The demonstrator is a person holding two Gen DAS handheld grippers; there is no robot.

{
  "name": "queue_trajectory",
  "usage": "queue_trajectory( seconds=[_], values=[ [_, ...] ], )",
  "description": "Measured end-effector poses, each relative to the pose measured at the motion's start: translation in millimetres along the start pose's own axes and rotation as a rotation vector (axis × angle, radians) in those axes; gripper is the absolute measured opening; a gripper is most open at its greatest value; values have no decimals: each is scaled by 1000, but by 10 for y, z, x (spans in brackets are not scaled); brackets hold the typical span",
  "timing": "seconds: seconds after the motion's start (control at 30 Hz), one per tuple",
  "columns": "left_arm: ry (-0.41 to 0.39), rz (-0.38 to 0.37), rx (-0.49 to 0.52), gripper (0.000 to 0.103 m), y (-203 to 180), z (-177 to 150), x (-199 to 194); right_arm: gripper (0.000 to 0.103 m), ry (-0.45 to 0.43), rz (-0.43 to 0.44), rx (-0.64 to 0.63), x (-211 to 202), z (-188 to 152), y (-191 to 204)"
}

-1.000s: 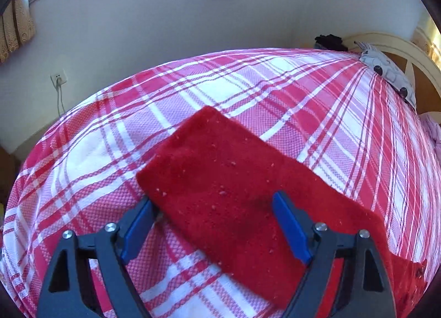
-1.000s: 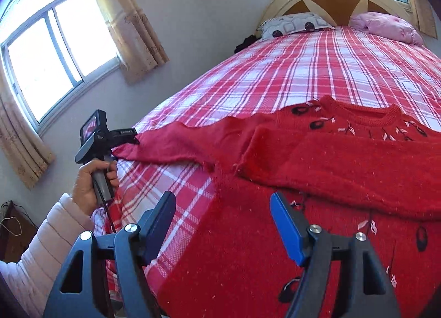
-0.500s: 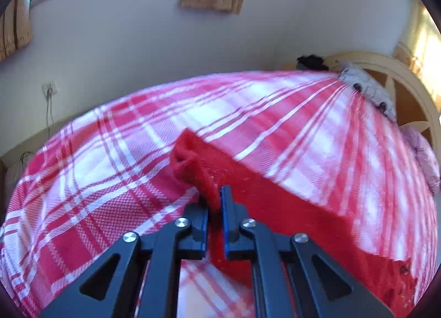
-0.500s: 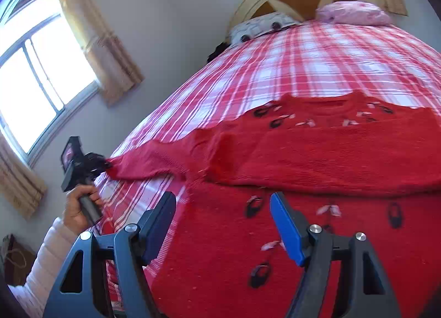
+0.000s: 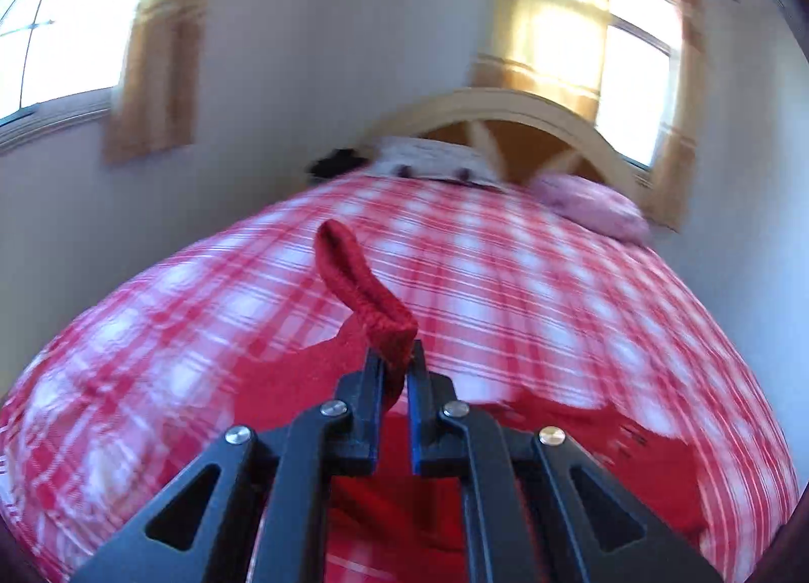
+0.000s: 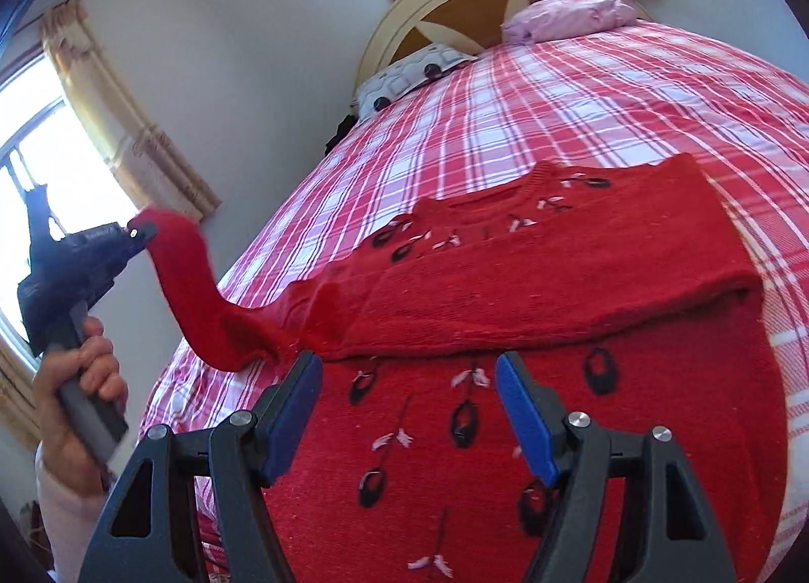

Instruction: Fold small clothes

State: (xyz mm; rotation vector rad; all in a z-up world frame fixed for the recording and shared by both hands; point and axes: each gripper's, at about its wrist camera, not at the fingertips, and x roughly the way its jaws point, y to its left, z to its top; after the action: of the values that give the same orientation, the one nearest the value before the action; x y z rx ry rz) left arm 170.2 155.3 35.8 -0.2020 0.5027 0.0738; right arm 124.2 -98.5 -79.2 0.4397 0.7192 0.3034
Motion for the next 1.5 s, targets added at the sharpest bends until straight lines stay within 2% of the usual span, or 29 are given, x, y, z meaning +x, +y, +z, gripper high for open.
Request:
queue_trajectory(
  seconds=[0.1,0.2,0.27,0.3,0.37,0.4,0.43,0.47,0.5,0.53,0.6,0.7,0.83,0.93,1.0,1.07,1.13,1.2,1.33,1.4,1.5],
  values=[
    [52,-88,103,8,-634,-351,81,72,-10,-22,39,-67,6,-187],
    [134,-140,138,8,-983,-680,254,72,-17,-47,63,-147,-11,-343],
    [197,-162,175,11,-1172,-915,404,72,-15,-62,76,-187,-22,-429],
    [243,-165,194,16,-1227,-1038,484,72,-11,-65,84,-203,-33,-467],
    [316,-161,218,17,-1265,-1198,573,72,-5,-69,101,-233,-42,-545],
    [350,-155,232,27,-1239,-1267,578,72,-6,-73,106,-243,-48,-571],
    [375,-148,245,44,-1187,-1313,541,72,-5,-71,115,-246,-42,-592],
    [386,-136,256,54,-1198,-1353,458,72,-3,-63,126,-239,-32,-607],
    [380,-120,264,66,-1136,-1393,345,72,0,-47,135,-228,-11,-607],
    [347,-109,268,69,-1027,-1413,216,72,1,-32,139,-216,10,-601],
    [273,-74,272,72,-825,-1441,-68,72,3,19,136,-161,90,-552],
    [222,-41,248,77,-549,-1423,-299,72,46,91,121,92,240,-425],
    [215,26,166,80,-206,-1380,-294,72,116,84,62,633,357,-265],
    [249,86,144,80,-42,-1421,-214,72,203,43,30,1040,299,-170],
    [268,94,112,80,65,-1472,-217,57,176,-18,-46,1094,238,-40],
    [286,97,96,80,110,-1513,-195,20,199,-70,-127,1173,220,90],
    [316,104,85,80,119,-1602,-144,12,207,-100,-175,1195,257,172],
    [344,121,63,80,144,-1659,-77,9,174,-82,-204,1090,354,246],
    [387,133,15,80,205,-1747,-3,8,12,-55,-300,599,688,463],
    [382,139,10,81,214,-1758,-3,8,-74,-72,-353,284,881,513],
    [382,146,7,81,199,-1765,-12,8,-144,-107,-397,-24,1039,452]
  ],
)
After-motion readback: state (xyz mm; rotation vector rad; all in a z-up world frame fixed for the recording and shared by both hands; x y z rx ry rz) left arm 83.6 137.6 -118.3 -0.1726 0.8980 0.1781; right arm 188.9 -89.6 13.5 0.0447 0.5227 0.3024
